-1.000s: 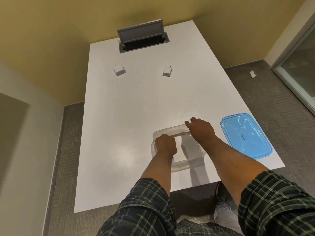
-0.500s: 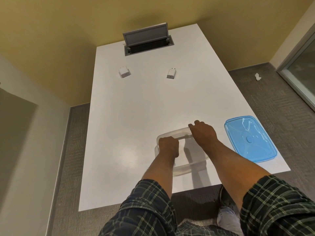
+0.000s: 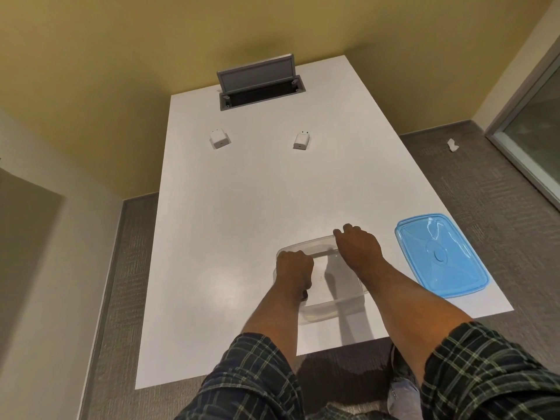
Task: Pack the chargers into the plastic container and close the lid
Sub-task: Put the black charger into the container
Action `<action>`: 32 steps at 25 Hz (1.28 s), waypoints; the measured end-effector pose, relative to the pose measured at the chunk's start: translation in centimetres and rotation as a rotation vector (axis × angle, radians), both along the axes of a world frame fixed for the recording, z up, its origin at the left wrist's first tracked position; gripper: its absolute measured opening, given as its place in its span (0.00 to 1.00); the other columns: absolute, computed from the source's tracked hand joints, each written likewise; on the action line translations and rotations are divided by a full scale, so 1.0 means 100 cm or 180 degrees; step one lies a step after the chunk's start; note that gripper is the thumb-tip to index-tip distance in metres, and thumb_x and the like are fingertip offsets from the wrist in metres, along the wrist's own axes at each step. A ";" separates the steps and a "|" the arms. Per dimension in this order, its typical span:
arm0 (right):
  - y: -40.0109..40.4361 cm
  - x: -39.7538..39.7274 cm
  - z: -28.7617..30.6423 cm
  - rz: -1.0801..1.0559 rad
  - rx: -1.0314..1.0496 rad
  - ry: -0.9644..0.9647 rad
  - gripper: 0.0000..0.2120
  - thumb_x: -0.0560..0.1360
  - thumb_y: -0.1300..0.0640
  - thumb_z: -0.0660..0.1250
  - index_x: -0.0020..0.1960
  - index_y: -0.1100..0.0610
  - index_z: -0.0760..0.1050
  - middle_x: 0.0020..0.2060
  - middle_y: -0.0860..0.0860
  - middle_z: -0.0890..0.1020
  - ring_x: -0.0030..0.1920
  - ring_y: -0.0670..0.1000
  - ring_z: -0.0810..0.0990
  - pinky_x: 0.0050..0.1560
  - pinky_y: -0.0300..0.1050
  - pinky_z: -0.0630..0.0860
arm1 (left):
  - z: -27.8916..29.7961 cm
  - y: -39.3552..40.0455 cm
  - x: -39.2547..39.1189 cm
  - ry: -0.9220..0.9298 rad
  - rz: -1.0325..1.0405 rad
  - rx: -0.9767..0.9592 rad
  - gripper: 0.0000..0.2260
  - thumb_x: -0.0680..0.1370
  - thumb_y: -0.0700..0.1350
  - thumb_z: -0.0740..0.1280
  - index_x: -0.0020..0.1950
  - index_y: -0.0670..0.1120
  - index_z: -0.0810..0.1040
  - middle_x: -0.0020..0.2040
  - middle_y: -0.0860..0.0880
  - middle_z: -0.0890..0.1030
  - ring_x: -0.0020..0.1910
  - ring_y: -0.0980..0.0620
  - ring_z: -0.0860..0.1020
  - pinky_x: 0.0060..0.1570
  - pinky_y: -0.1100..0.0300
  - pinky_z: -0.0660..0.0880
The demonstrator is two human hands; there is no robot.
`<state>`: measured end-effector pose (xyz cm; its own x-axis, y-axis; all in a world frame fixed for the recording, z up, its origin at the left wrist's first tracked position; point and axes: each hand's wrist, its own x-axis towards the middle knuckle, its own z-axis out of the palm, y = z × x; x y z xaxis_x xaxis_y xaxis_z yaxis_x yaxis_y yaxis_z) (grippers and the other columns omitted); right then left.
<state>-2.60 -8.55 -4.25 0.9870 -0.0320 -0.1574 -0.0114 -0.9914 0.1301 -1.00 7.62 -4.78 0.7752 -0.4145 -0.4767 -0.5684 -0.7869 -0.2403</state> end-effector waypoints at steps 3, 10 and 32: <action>0.000 0.001 -0.001 -0.0008 0.0016 -0.0009 0.13 0.79 0.67 0.57 0.59 0.57 0.74 0.54 0.54 0.77 0.51 0.55 0.80 0.39 0.45 0.70 | 0.002 0.003 0.003 -0.0027 0.0029 -0.0075 0.10 0.75 0.44 0.69 0.54 0.48 0.83 0.51 0.49 0.84 0.50 0.46 0.84 0.48 0.57 0.71; -0.001 -0.002 -0.004 -0.0070 0.0140 0.0004 0.15 0.79 0.66 0.57 0.64 0.57 0.73 0.55 0.54 0.77 0.54 0.55 0.79 0.45 0.47 0.76 | 0.001 0.009 0.008 -0.0161 -0.0215 -0.0441 0.09 0.77 0.46 0.64 0.50 0.47 0.83 0.48 0.46 0.85 0.47 0.44 0.83 0.44 0.56 0.67; -0.007 0.042 0.014 -0.0106 0.0514 -0.0461 0.27 0.82 0.49 0.54 0.78 0.59 0.60 0.58 0.54 0.80 0.51 0.58 0.79 0.42 0.50 0.71 | 0.016 0.085 0.080 -0.0792 0.1020 -0.1296 0.29 0.84 0.56 0.52 0.81 0.41 0.58 0.79 0.44 0.63 0.77 0.46 0.64 0.68 0.50 0.68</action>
